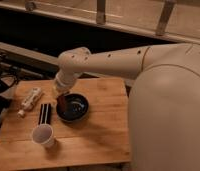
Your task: Place the pepper in the ceramic bowl
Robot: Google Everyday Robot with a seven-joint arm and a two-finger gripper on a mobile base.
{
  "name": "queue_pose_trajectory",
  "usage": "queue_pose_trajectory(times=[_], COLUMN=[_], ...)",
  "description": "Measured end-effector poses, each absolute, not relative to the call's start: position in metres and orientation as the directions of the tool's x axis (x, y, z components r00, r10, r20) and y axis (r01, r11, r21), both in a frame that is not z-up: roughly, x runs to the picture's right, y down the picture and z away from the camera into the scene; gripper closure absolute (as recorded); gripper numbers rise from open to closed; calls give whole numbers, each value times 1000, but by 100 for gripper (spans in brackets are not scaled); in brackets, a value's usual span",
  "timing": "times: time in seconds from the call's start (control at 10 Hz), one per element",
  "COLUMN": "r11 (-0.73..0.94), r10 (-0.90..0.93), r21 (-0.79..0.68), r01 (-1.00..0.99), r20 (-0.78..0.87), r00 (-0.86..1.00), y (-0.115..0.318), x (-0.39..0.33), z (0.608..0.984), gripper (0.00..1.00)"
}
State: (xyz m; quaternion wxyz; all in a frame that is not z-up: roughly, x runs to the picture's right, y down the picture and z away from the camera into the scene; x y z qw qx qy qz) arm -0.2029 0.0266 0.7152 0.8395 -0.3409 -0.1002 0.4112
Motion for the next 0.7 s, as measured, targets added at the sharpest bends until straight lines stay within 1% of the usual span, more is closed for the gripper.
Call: queue_pose_trajectory(times=[0.3, 0.4, 0.6, 0.7], r11=[431, 434, 438, 438], r10=[754, 751, 747, 746], r21=[-647, -648, -649, -646], r01=[-629, -626, -623, -626], r20=[-124, -123, -123, -127], r00=[645, 649, 653, 653], y=[30, 32, 35, 36], x=[-198, -203, -209, -207], z=[720, 719, 718, 719], gripper=[45, 41, 25, 24])
